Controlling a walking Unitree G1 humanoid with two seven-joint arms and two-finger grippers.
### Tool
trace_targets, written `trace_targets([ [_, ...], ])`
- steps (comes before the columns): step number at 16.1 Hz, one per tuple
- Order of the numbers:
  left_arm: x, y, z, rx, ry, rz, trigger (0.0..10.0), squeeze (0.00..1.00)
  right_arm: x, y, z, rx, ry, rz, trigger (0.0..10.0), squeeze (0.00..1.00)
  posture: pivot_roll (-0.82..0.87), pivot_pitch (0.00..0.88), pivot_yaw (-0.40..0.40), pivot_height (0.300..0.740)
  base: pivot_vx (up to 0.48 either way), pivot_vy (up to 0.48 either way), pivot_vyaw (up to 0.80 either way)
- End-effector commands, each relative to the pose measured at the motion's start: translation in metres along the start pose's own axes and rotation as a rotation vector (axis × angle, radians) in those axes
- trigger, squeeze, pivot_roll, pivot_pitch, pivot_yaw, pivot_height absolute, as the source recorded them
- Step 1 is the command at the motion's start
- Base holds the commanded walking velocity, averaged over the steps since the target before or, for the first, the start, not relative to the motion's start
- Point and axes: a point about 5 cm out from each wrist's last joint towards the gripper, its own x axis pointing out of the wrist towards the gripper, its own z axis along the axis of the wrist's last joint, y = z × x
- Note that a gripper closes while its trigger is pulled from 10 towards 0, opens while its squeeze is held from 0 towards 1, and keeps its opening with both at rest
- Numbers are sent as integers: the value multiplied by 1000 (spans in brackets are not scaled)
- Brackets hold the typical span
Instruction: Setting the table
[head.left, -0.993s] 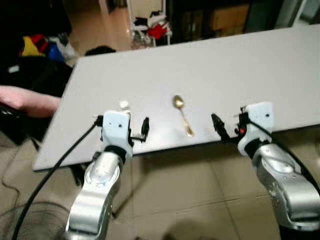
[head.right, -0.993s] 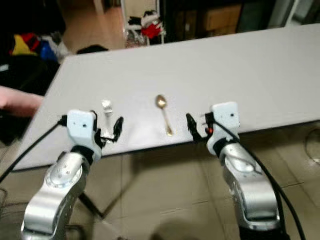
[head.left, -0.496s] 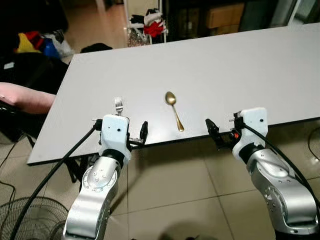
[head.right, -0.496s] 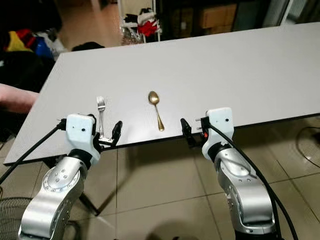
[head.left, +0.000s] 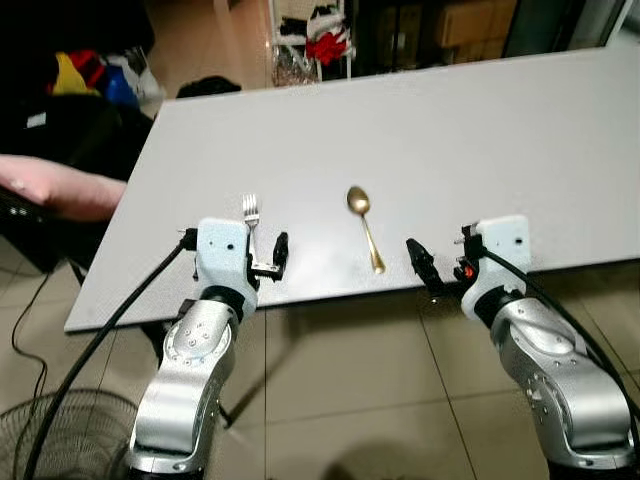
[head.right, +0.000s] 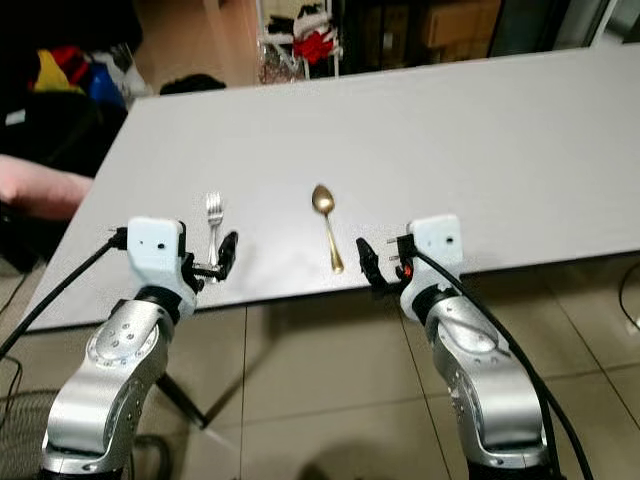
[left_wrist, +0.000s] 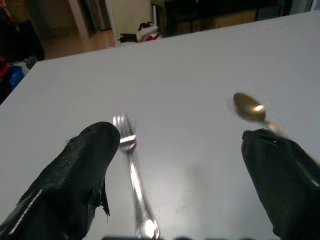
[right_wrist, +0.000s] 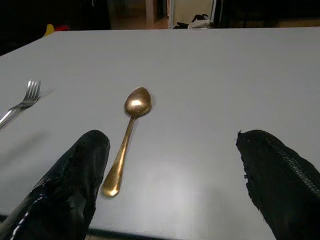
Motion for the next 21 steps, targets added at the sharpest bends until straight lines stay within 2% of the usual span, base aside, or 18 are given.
trace_targets([
  [1, 0, 3, 1, 0, -5, 12, 10000, 400, 1, 5, 8, -1, -29, 21, 10000, 0, -129, 0, 105, 740, 296, 0, 0],
  [5, -5, 4, 0, 5, -8, 4, 10000, 396, 2, 9, 5, -12, -18, 37, 10000, 0, -118, 1, 98, 740, 300, 0, 0],
  [6, -5, 4, 0, 5, -8, 1, 10000, 396, 2, 9, 5, 7, -15, 39, 10000, 0, -118, 1, 98, 740, 311, 0, 0],
  [7, -4, 4, 0, 6, -8, -6, 10000, 396, 0, 8, 5, -21, -14, 33, 10000, 0, -121, 6, 102, 740, 311, 0, 0],
  [14, -3, 12, -2, 4, 6, 8, 10000, 400, 1, 12, 6, -26, -19, 72, 10000, 0, -117, 10, 100, 740, 307, 0, 0],
  [15, -4, 14, -2, 5, 5, 13, 10000, 400, 1, 18, 4, -132, 9, 131, 10000, 0, -118, 12, 99, 740, 304, 0, 800],
  [16, -5, 14, -3, 5, 5, 14, 10000, 404, 1, 20, 4, -147, 6, 141, 10000, 0, -115, 13, 98, 740, 300, 0, 800],
  [18, -6, 15, -3, 9, 7, 12, 10000, 396, 0, 20, 5, -116, -8, 135, 10000, 0, -113, 15, 96, 740, 298, 0, 800],
  [19, -6, 16, -4, 9, 13, 3, 10000, 396, 0, 17, 5, -61, -7, 110, 10000, 0, -113, 17, 95, 740, 259, 0, 0],
  [20, -5, 14, -8, 5, 46, -30, 10000, 380, -1, 16, 6, -66, -7, 116, 10000, 0, -120, 20, 100, 740, 0, 0, 0],
  [21, -5, 12, -11, 5, 61, -50, 10000, 408, -1, 15, 7, -74, -8, 121, 10000, 0, -120, 20, 100, 740, 0, 0, 0],
])
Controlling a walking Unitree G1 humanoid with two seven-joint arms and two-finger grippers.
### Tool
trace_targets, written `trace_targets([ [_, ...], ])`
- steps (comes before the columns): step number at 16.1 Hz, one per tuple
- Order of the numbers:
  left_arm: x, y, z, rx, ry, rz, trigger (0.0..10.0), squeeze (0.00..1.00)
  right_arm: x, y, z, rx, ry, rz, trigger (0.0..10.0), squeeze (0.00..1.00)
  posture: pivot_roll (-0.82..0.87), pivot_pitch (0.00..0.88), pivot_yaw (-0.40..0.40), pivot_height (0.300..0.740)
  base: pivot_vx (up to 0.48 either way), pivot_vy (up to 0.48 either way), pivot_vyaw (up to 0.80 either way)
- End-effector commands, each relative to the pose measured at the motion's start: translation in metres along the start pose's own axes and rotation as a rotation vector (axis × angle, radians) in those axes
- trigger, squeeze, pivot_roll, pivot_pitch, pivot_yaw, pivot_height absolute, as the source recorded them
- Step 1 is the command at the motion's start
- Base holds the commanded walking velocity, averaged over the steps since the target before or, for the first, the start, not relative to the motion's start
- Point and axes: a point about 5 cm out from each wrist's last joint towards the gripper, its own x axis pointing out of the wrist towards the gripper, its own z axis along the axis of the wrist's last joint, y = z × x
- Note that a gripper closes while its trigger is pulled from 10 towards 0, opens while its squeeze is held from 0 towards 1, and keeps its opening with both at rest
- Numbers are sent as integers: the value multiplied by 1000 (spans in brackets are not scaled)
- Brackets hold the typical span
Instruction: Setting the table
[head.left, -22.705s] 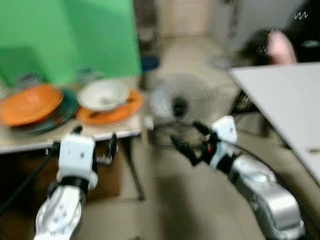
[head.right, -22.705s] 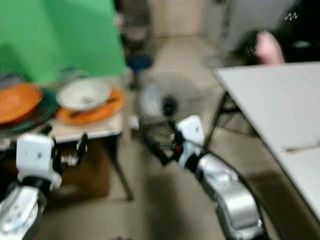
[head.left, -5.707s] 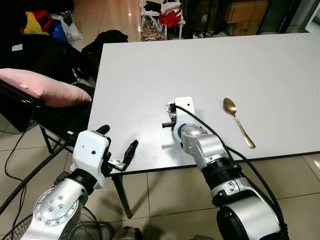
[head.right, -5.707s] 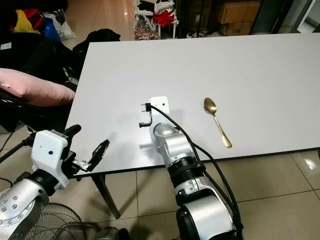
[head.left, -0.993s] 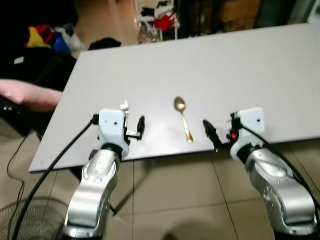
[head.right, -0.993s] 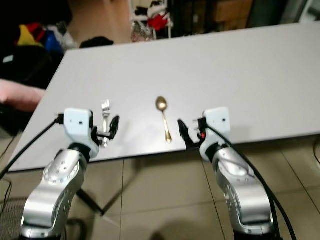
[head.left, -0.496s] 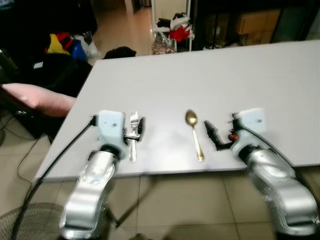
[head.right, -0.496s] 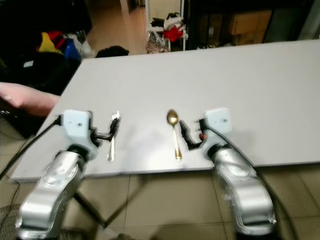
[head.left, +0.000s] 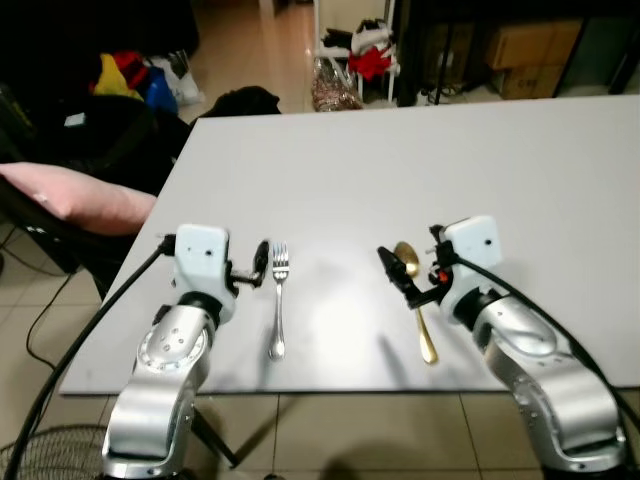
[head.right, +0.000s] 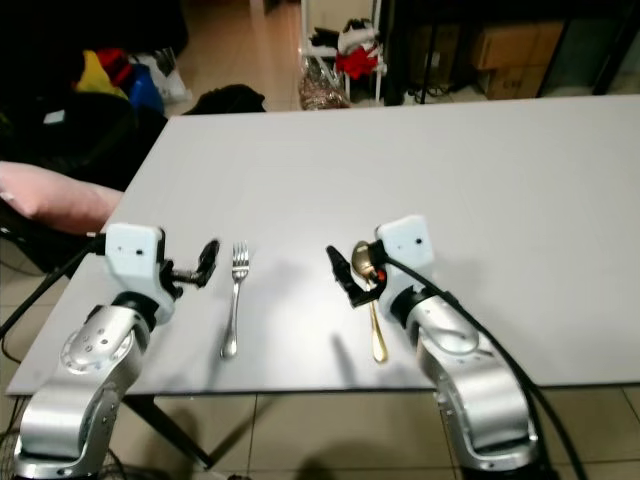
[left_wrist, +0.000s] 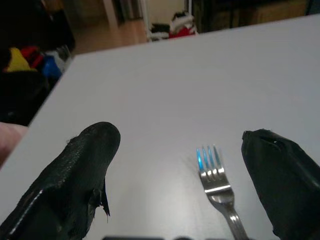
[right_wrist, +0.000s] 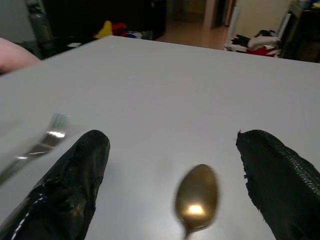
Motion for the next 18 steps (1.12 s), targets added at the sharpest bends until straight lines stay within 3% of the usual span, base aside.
trace_targets([
  [1, 2, -7, -1, -19, 7, -53, 10000, 443, -2, -3, 3, 1, -7, -1, 10000, 0, -126, 27, 103, 740, 0, 0, 0],
  [2, 8, -8, -2, -35, 18, -92, 10000, 1000, -3, -3, 5, -25, -4, 35, 10000, 0, -126, 29, 104, 740, 0, 0, 0],
  [3, 8, -8, -3, -37, 19, -98, 10000, 1000, -3, -2, 6, -29, -4, 41, 10000, 0, -126, 29, 104, 740, 0, 0, 0],
  [4, 15, -4, -15, 12, 132, -116, 10000, 1000, -7, 1, 10, -64, 1, 131, 10000, 0, -134, 33, 117, 740, 0, 0, 0],
  [6, 16, -3, -19, 16, 168, -115, 10000, 1000, -10, 1, 11, -55, 12, 158, 10000, 0, -138, 34, 121, 740, 0, 0, 0],
  [7, 15, -6, -24, -18, 209, -147, 10000, 373, -13, -1, 11, -56, 35, 189, 10000, 0, -140, 34, 128, 740, 0, 0, 0],
  [8, 15, -8, -26, -29, 219, -160, 10000, 373, -14, -1, 11, -58, 42, 198, 10000, 0, -140, 34, 128, 740, 0, 0, 0],
  [9, 17, -19, -30, -93, 232, -222, 10000, 0, -17, -1, 11, -66, 65, 233, 10000, 0, -139, 34, 128, 740, 0, 0, 0],
  [12, 24, -34, -38, -149, 272, -283, 10000, 0, -22, 2, 9, -52, 106, 307, 10000, 0, -145, 36, 125, 740, 0, 0, 0],
  [14, 25, -37, -45, -124, 309, -282, 10000, 0, -26, 3, 8, -57, 129, 335, 10000, 0, -144, 37, 124, 740, 0, 0, 0],
  [15, 31, -37, -52, -40, 331, -250, 10000, 0, -27, 4, 6, -71, 144, 342, 10000, 0, -147, 37, 127, 740, 0, 0, 0],
  [16, 36, -33, -54, -8, 331, -203, 10000, 0, -27, 5, 6, -74, 147, 343, 10000, 0, -151, 38, 132, 740, 0, 0, 0],
  [18, 42, -30, -53, 2, 319, -166, 10000, 0, -28, 5, 6, -72, 149, 344, 10000, 0, -155, 36, 139, 740, 0, 0, 0],
])
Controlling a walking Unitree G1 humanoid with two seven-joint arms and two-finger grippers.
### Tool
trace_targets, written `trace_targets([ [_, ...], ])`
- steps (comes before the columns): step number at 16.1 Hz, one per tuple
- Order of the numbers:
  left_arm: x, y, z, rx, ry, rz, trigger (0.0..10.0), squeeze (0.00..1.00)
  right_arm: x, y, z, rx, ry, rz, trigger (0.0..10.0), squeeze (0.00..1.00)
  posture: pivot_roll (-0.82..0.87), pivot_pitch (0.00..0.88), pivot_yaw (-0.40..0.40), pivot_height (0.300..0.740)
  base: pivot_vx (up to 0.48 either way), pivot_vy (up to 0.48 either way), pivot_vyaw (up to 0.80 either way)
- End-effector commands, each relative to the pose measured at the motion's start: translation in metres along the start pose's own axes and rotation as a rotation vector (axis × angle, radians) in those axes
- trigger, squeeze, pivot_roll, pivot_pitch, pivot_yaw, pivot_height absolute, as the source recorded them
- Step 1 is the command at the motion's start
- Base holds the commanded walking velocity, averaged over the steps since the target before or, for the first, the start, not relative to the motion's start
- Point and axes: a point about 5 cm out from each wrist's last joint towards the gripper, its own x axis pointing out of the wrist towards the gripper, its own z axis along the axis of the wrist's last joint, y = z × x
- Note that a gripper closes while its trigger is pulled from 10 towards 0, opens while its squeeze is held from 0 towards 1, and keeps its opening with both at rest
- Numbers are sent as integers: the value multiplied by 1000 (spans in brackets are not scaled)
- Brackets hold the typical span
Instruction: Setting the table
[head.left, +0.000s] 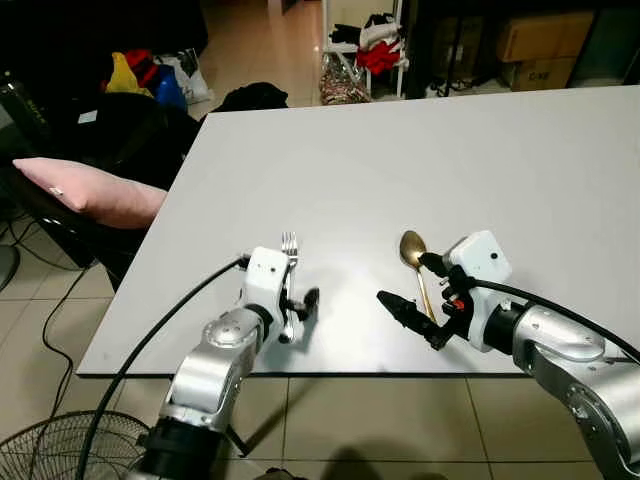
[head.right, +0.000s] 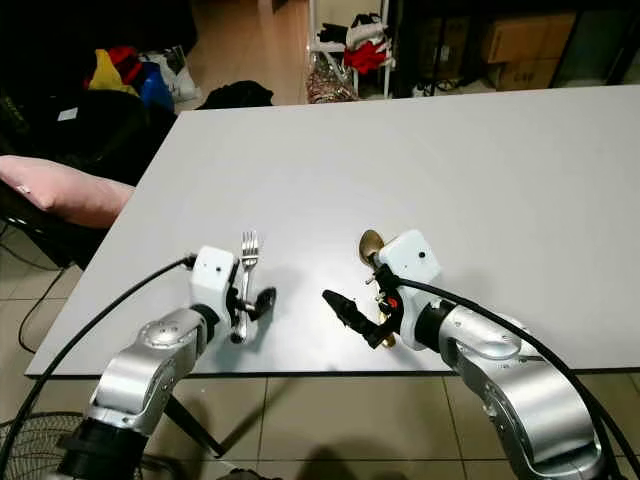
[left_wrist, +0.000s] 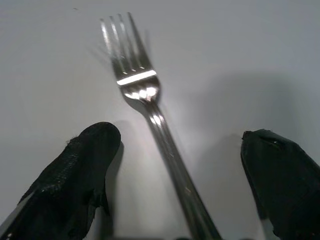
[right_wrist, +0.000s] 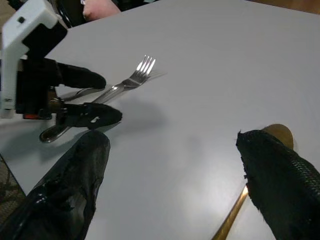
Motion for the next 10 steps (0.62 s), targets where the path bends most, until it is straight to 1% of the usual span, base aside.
trace_targets([
  [1, 1, 6, 1, 1, -4, 31, 10000, 0, -1, 6, 3, -4, -7, 25, 10000, 0, -162, 34, 148, 740, 0, 0, 0],
  [4, 6, 5, 1, -1, -8, 20, 10000, 0, -3, 7, 2, 1, 0, 23, 10000, 0, -172, 33, 161, 740, 0, 0, 0],
  [5, 9, 5, 0, 3, -7, 23, 7922, 0, -3, 7, 1, 2, 3, 22, 10000, 0, -174, 33, 161, 740, 0, 0, 0],
  [6, 10, 6, -1, 3, 0, 29, 0, 0, -4, 8, 0, 3, 12, 21, 10000, 0, -182, 33, 167, 740, 0, 0, 0],
  [7, 10, 8, -1, 1, 6, 38, 0, 0, -4, 10, -3, 6, 28, 24, 10000, 0, -181, 35, 169, 740, 0, 0, 0],
  [10, 8, 7, 1, -26, -18, 8, 0, 0, -3, 14, -7, 15, 45, 30, 10000, 0, -180, 37, 172, 740, 0, 0, 0],
])
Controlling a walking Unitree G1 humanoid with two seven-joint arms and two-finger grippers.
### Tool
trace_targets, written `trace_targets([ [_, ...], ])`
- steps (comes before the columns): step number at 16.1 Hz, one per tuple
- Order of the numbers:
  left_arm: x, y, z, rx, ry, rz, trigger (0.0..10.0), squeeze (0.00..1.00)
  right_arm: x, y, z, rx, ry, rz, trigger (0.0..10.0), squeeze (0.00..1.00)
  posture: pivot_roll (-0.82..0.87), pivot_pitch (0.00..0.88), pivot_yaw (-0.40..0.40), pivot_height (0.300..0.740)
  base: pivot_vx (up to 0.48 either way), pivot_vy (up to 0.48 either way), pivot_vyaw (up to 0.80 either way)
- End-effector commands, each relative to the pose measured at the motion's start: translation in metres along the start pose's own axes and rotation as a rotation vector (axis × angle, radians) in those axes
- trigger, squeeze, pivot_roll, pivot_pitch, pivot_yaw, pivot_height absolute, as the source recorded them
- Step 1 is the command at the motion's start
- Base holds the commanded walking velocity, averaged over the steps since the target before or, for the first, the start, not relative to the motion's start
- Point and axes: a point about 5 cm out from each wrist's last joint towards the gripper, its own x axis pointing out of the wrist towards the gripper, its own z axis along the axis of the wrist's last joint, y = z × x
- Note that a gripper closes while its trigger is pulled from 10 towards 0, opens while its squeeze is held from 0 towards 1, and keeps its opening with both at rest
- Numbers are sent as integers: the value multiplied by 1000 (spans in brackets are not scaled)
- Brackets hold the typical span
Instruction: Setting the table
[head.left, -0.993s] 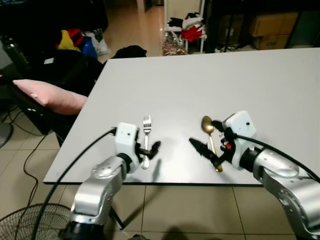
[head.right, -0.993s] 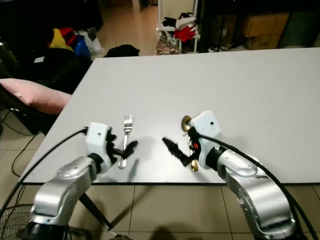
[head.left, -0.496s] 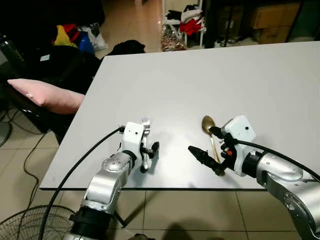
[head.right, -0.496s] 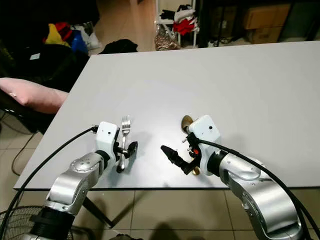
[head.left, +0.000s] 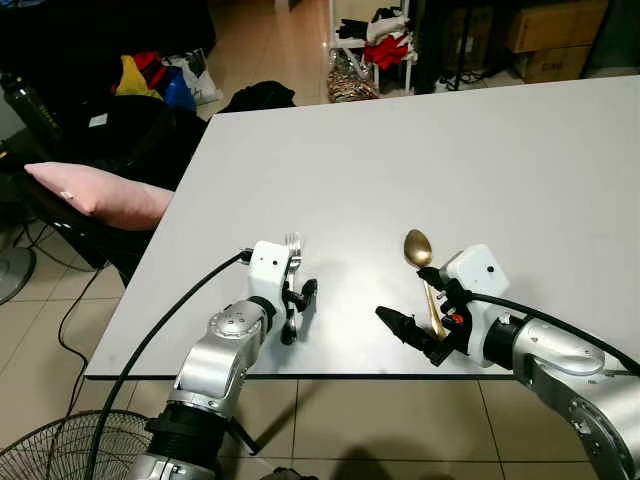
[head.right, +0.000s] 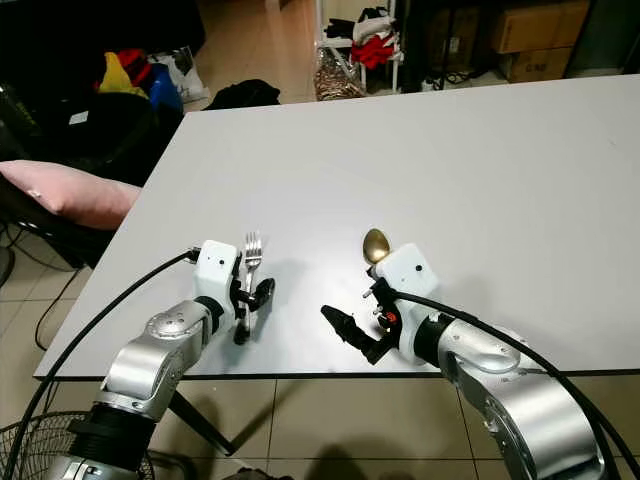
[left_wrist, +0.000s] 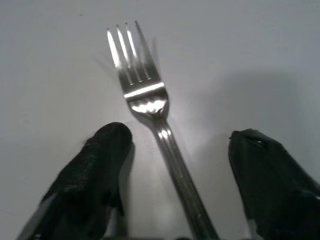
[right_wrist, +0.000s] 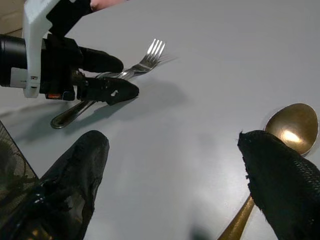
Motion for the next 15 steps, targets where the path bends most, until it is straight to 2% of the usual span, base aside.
trace_targets([
  [1, -1, 7, -4, -14, 6, 14, 0, 0, 1, 7, 1, -3, 2, 23, 10000, 0, -182, 37, 175, 740, 0, 0, 0],
  [3, 2, 12, -14, -57, 65, 28, 0, 0, 1, 9, 0, 5, 14, 40, 10000, 0, -187, 32, 178, 740, 0, 0, 0],
  [6, 4, 19, -18, -110, 102, 67, 0, 0, -1, 9, -1, 7, 16, 83, 10000, 0, -192, 27, 182, 740, 0, 0, 0],
  [8, 3, 23, -17, -105, 98, 74, 0, 0, -5, 9, -1, -14, 16, 141, 10000, 0, -192, 23, 185, 740, 0, 0, 0],
  [15, 2, 26, -21, -87, 114, 68, 0, 0, -8, 12, -1, -29, 28, 211, 10000, 0, -189, 15, 182, 740, 0, 0, 0],
])
